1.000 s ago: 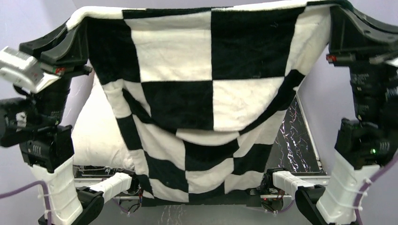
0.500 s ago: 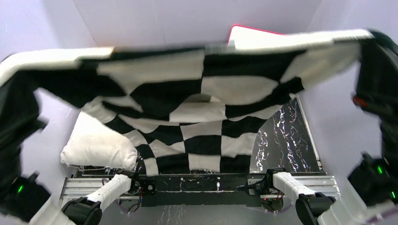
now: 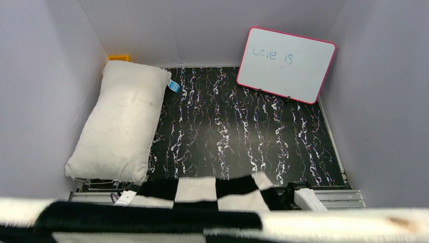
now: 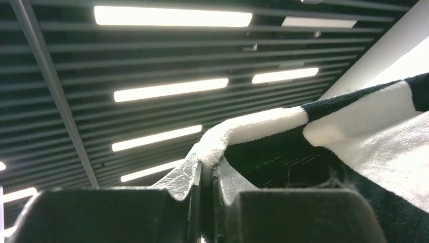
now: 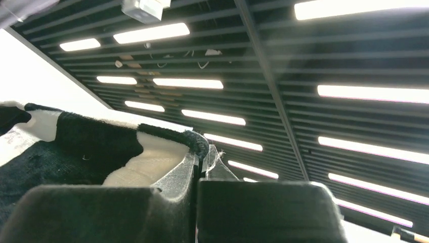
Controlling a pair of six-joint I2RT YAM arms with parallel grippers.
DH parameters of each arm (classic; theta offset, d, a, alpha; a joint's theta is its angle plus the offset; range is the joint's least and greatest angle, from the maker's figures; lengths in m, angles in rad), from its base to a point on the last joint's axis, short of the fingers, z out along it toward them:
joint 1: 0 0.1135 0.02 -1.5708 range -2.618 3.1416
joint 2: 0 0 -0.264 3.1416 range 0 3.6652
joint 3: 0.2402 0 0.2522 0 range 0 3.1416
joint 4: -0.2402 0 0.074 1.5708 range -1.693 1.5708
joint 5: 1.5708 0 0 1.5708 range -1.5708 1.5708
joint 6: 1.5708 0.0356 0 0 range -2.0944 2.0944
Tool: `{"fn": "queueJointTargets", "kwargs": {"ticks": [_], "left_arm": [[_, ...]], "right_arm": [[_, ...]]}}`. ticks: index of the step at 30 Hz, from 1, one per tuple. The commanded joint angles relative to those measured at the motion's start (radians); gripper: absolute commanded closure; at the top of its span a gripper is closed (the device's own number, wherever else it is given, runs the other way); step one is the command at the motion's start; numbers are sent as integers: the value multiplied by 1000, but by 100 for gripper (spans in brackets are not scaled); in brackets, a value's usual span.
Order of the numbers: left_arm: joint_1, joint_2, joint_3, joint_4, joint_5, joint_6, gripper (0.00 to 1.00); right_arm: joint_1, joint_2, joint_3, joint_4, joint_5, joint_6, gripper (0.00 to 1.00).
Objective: Remove the pillowcase from the pillow
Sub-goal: Fold the pillowcase at the center of the board.
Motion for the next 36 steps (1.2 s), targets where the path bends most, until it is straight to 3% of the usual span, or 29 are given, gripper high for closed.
{"fn": "queueJointTargets", "kwargs": {"ticks": [1, 6, 14, 21, 23, 24, 26, 29, 36], "left_arm": [[-29, 102, -11, -43, -109, 66, 100], [-146, 163, -60, -64, -178, 154, 100], [-365, 183, -472, 62, -398, 480, 100], [-383, 332, -736, 213, -578, 693, 100], [-286, 444, -765, 247, -532, 675, 100], [-123, 488, -760, 242, -408, 528, 100], [56, 566, -779, 308, -212, 314, 100], [137, 695, -810, 465, -130, 217, 100], [274, 1077, -582, 505, 13, 53, 100]], "right_arm": [[17, 108, -59, -47, 100, -11, 100], [46, 181, -188, -25, 158, -71, 100], [61, 256, -552, 112, 222, -146, 100], [59, 383, -820, 227, 265, -217, 100], [52, 446, -858, 264, 275, -230, 100], [45, 482, -867, 276, 272, -232, 100], [33, 554, -869, 295, 260, -240, 100], [6, 648, -857, 332, 231, -242, 100], [-61, 885, -698, 361, 110, -180, 100]]}}
